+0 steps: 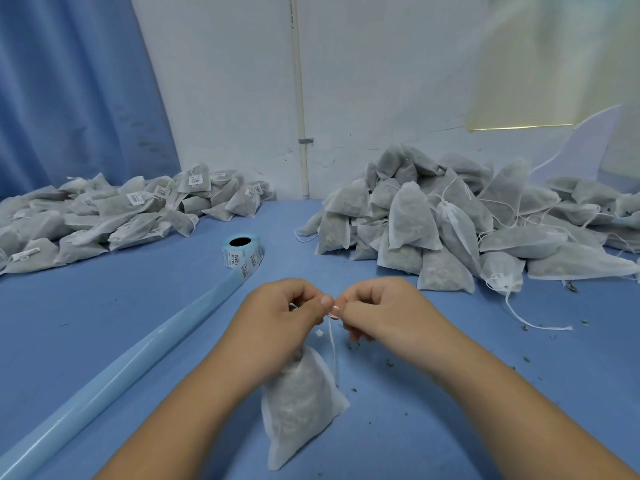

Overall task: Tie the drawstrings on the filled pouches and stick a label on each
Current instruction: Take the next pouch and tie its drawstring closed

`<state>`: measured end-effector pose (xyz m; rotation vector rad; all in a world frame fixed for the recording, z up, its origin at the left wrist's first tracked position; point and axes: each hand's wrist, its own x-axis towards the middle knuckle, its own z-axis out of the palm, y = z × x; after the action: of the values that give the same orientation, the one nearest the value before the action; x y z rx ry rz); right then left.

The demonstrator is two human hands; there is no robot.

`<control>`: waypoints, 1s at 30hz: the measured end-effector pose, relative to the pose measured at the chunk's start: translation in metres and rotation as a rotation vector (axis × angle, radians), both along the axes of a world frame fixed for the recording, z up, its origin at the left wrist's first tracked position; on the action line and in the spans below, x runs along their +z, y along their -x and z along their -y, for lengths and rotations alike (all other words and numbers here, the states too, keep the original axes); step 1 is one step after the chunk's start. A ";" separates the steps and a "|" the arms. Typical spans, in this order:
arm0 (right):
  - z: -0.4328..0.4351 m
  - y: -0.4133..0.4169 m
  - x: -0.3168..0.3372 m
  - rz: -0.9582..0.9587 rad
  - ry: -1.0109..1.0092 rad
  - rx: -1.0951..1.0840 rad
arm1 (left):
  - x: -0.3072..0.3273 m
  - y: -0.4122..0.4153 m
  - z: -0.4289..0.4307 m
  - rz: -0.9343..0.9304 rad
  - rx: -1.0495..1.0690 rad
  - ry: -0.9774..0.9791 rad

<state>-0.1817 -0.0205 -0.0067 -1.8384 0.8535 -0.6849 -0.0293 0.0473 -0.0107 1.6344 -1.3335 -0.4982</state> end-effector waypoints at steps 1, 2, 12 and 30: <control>0.000 0.000 0.000 -0.003 0.009 0.001 | 0.001 0.000 0.000 -0.023 -0.005 -0.024; 0.000 0.001 0.000 -0.005 0.016 0.001 | 0.001 0.000 0.000 -0.041 -0.011 -0.045; -0.002 0.001 0.002 -0.010 0.033 -0.004 | 0.005 0.000 -0.003 -0.119 -0.036 -0.111; -0.005 0.000 0.002 0.043 0.013 0.043 | 0.007 0.002 -0.005 -0.581 -0.183 -0.072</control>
<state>-0.1819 -0.0156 -0.0051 -1.8421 0.7815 -0.7020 -0.0318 0.0528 -0.0039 1.2846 -1.0305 -1.0508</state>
